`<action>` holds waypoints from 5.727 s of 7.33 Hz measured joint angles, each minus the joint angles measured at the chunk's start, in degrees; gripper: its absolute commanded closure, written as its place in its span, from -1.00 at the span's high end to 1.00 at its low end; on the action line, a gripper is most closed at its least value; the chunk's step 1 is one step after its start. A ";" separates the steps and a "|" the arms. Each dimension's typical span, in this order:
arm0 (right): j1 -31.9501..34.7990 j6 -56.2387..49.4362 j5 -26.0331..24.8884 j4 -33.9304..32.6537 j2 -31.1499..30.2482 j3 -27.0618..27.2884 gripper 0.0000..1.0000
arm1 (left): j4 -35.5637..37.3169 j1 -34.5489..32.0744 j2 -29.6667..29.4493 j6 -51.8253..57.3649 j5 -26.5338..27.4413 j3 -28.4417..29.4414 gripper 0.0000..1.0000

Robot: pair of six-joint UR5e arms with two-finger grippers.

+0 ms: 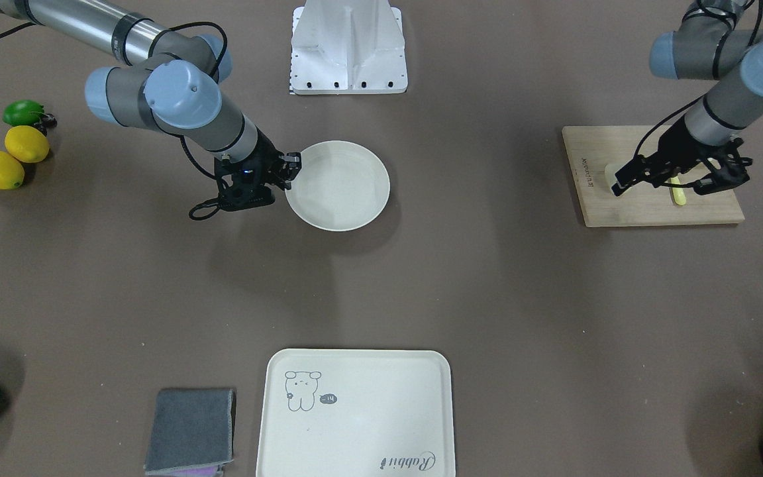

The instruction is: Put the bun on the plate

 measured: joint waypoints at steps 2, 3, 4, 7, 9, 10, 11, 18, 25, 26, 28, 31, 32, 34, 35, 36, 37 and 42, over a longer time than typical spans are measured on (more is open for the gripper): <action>-0.68 0.64 -0.76 0.00 1.15 -0.81 -1.00 | -0.98 3.54 2.45 -1.26 3.22 -0.23 0.91; -0.92 1.07 -0.86 0.00 1.75 -1.34 -1.00 | -1.51 4.21 3.27 -1.34 3.70 -0.26 0.74; -1.18 1.31 -0.91 0.01 2.13 -1.83 0.80 | -1.80 4.75 3.49 -1.37 3.91 -0.22 0.43; -1.43 2.49 -3.56 2.36 2.14 -2.44 1.00 | -2.00 5.24 3.29 -1.42 3.94 -0.08 -0.06; -1.09 4.64 -4.67 3.96 2.36 -2.23 1.00 | -2.05 5.32 3.30 -1.45 3.94 -0.01 -0.23; -0.46 5.74 -4.62 4.13 2.80 -2.11 1.00 | -2.04 5.34 3.32 -1.46 3.91 -0.13 -0.27; 0.42 6.26 -4.26 4.07 3.05 -1.82 1.00 | -2.01 5.35 3.29 -1.47 3.88 -0.42 -0.27; 17.11 -0.58 9.94 3.27 -3.54 0.16 1.00 | 12.83 7.39 -21.48 -10.20 3.59 -2.86 -0.25; 24.75 -16.45 12.06 3.53 -13.80 1.41 1.00 | 22.16 28.05 -50.87 -22.75 24.88 17.07 0.15; 24.72 -16.52 11.96 3.57 -14.12 1.52 1.00 | 22.25 28.79 -51.37 -22.83 25.14 17.72 0.36; 24.60 -16.55 11.85 3.59 -14.32 1.53 1.00 | 22.37 29.16 -51.61 -22.68 25.27 18.03 0.67; 25.46 -16.60 11.93 3.55 -14.18 1.64 1.00 | 22.71 26.19 -51.11 -21.97 24.83 16.35 0.95; 26.61 -17.04 12.03 3.51 -14.29 1.75 1.00 | 24.64 23.25 -49.56 -19.41 23.29 13.00 0.95; 30.27 -21.50 12.05 3.06 -16.40 1.94 1.00 | 32.89 14.26 -42.58 -5.92 15.83 2.54 0.95; 33.35 -27.66 11.94 1.09 -17.98 1.90 1.00 | 35.22 8.36 -37.89 4.02 11.69 -0.82 0.95; 37.03 -36.39 11.71 -3.18 -18.80 1.87 1.00 | 36.20 1.49 -32.77 15.82 6.99 -2.16 0.95; 41.39 -47.55 10.73 -9.06 -19.46 1.78 1.00 | 36.56 -6.41 -26.93 29.47 2.42 -2.55 0.95; 55.16 -78.54 7.56 -20.64 -24.86 -0.38 1.00 | 35.68 -35.39 -7.82 76.08 -10.16 8.54 0.95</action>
